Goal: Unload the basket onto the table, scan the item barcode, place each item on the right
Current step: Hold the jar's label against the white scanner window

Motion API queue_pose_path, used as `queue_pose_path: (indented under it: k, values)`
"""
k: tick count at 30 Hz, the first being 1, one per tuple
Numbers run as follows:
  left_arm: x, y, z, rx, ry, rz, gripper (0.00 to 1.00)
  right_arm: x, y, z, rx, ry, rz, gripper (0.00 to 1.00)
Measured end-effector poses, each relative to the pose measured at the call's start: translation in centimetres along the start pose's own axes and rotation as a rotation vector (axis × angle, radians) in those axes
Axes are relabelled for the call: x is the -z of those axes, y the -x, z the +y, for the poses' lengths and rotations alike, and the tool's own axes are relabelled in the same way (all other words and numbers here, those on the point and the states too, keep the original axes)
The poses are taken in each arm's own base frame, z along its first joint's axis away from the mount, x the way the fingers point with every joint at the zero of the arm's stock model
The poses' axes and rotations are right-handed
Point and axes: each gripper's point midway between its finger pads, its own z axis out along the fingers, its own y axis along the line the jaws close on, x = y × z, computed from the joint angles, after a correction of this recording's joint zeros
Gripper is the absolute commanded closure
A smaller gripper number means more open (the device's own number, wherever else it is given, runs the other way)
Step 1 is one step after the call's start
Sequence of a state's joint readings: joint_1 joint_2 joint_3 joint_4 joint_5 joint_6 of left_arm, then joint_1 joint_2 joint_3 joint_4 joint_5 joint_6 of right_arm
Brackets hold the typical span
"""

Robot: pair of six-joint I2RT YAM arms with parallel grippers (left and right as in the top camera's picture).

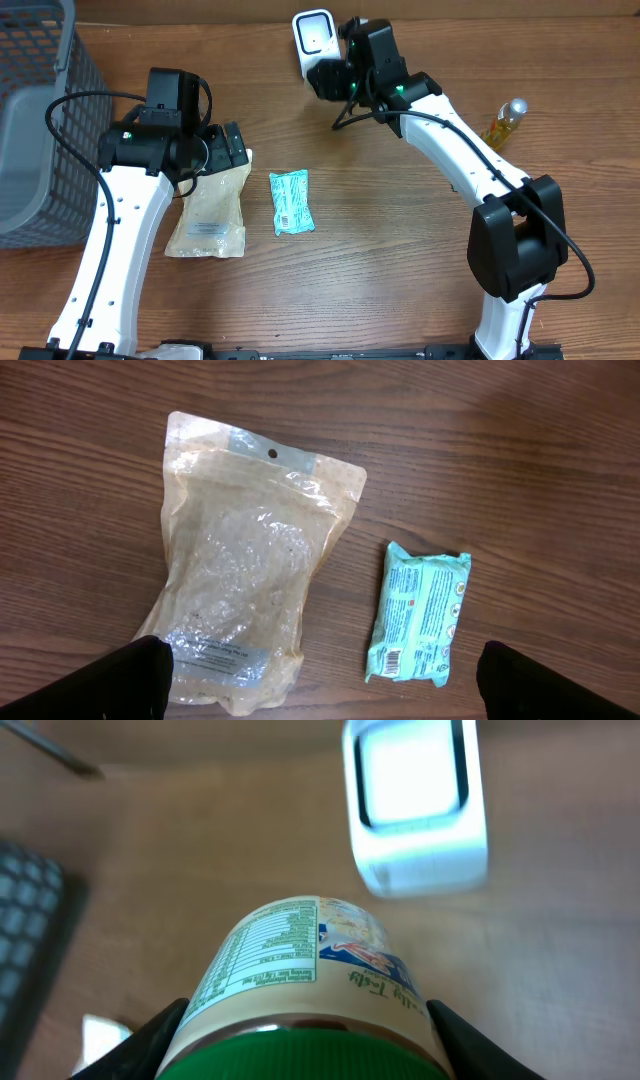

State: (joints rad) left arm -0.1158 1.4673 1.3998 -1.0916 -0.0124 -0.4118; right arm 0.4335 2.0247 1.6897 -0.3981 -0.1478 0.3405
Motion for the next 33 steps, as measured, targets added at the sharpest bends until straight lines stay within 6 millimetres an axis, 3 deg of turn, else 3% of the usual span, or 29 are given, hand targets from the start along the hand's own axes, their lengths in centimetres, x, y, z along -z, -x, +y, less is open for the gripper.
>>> queue_pose_path:
  k: [9,13,17,22,27,33]
  values:
    - [0.0,0.0,0.0,0.0,0.0,0.0,0.0,0.1,5.6,1.5,0.036,0.055,-0.247,0.78]
    - [0.0,0.0,0.0,0.0,0.0,0.0,0.0,-1.2,7.4,1.8,0.05,0.087,-0.359,0.77]
    - [0.0,0.0,0.0,0.0,0.0,0.0,0.0,-3.2,7.6,0.9,0.05,0.075,-0.414,0.73]
    - [0.0,0.0,0.0,0.0,0.0,0.0,0.0,-5.2,8.3,-0.2,0.058,0.063,-0.523,0.77]
    - [0.0,0.0,0.0,0.0,0.0,0.0,0.01,-6.2,9.1,-0.6,0.1,0.076,-0.659,0.81]
    - [0.0,0.0,0.0,0.0,0.0,0.0,0.01,-7.6,8.5,-2.1,0.105,0.041,-0.719,0.81]
